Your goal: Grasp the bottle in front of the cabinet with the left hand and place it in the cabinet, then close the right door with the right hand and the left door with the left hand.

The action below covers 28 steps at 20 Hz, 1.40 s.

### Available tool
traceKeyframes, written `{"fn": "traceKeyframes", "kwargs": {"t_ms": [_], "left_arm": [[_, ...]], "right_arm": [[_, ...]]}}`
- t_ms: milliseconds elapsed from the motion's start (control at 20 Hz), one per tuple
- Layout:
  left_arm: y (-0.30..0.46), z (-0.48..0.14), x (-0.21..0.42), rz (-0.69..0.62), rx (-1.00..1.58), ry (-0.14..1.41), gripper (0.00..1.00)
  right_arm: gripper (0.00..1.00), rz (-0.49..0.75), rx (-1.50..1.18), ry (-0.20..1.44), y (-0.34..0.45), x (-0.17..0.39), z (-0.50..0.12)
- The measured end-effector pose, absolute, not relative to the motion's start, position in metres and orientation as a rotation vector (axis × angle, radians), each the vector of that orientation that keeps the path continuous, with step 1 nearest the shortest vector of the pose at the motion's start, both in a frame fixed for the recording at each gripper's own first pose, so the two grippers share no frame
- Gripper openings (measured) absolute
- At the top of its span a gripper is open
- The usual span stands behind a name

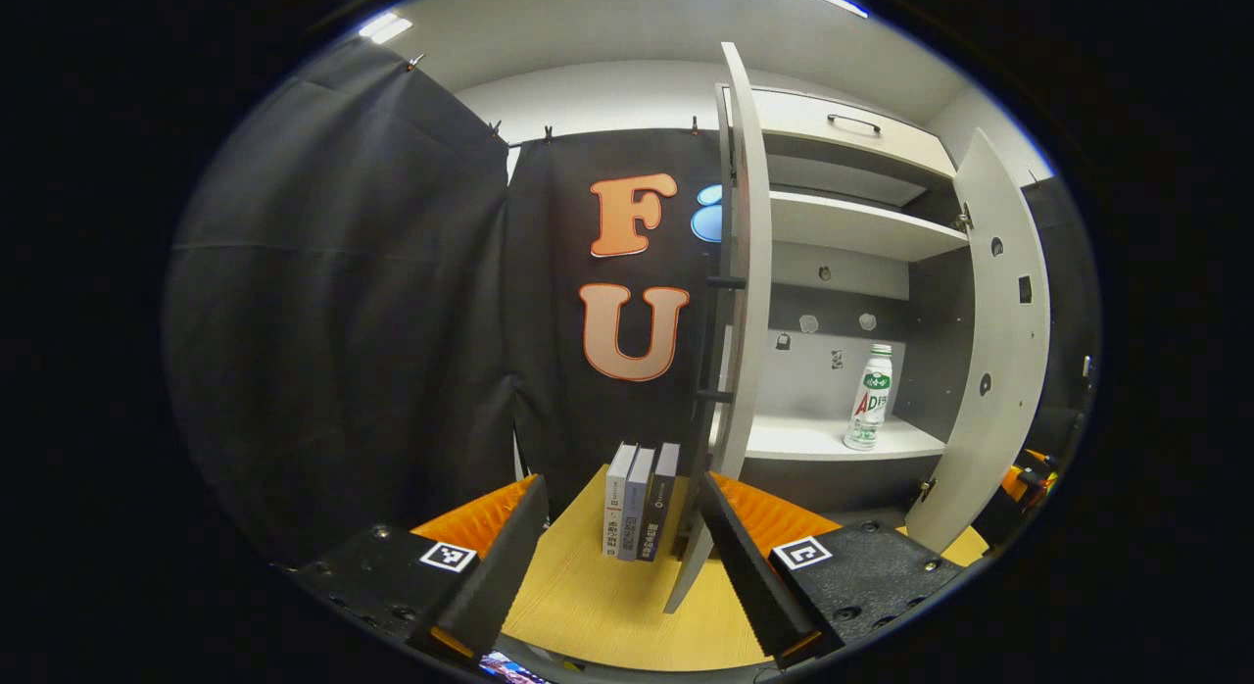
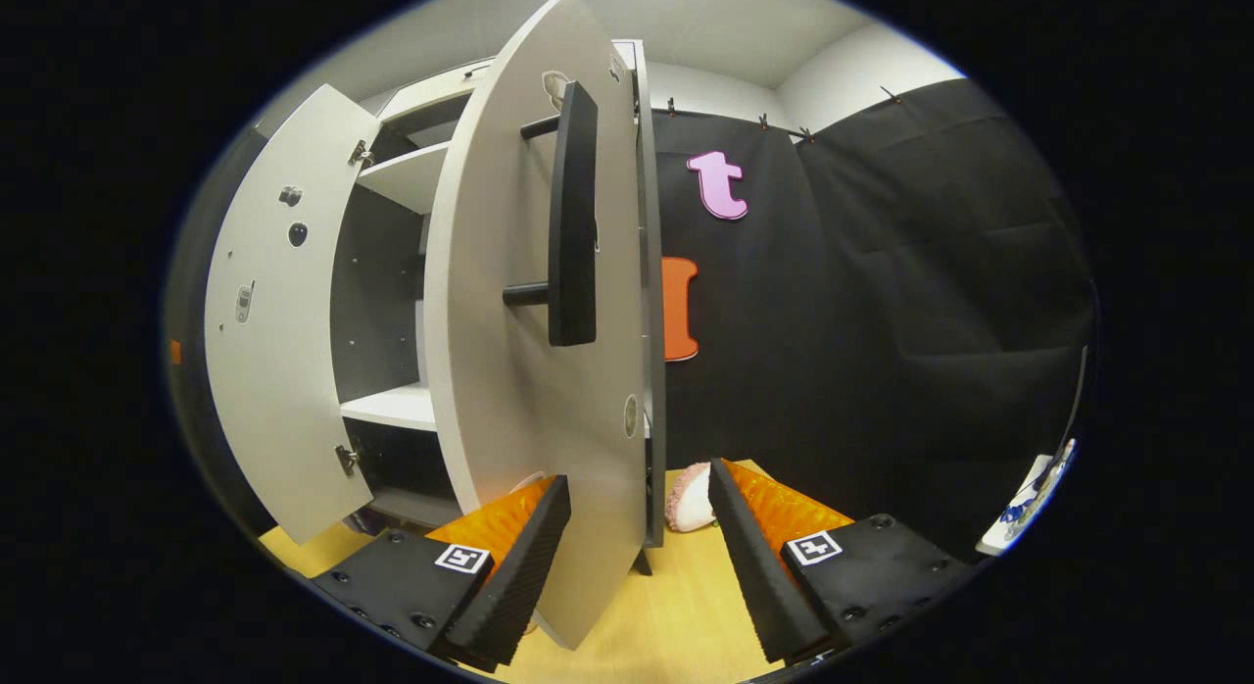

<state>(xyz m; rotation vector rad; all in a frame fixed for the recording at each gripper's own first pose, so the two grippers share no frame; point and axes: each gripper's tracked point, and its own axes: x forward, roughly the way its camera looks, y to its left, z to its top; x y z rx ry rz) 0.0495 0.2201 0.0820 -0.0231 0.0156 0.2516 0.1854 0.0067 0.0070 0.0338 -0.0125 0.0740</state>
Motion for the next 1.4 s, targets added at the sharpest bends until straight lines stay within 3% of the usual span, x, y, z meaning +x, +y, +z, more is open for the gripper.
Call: {"fn": "traceKeyframes", "kwargs": {"t_ms": [1000, 1150, 1200, 1400], "left_arm": [[0.238, 0.080, 0.069, 0.209, 0.024, 0.004, 0.95], [0.237, 0.093, 0.071, 0.208, 0.042, -0.021, 0.94], [0.236, 0.095, 0.072, 0.201, 0.040, -0.024, 0.95], [0.234, 0.098, 0.081, 0.187, 0.052, -0.030, 0.95]], "right_arm": [[0.95, 0.125, -0.017, -0.023, 0.095, 0.227, 0.012], [0.94, 0.128, -0.013, -0.013, 0.105, 0.244, 0.014], [0.88, 0.130, -0.010, -0.013, 0.108, 0.248, 0.016], [0.88, 0.133, -0.001, -0.013, 0.116, 0.261, 0.020]]}}
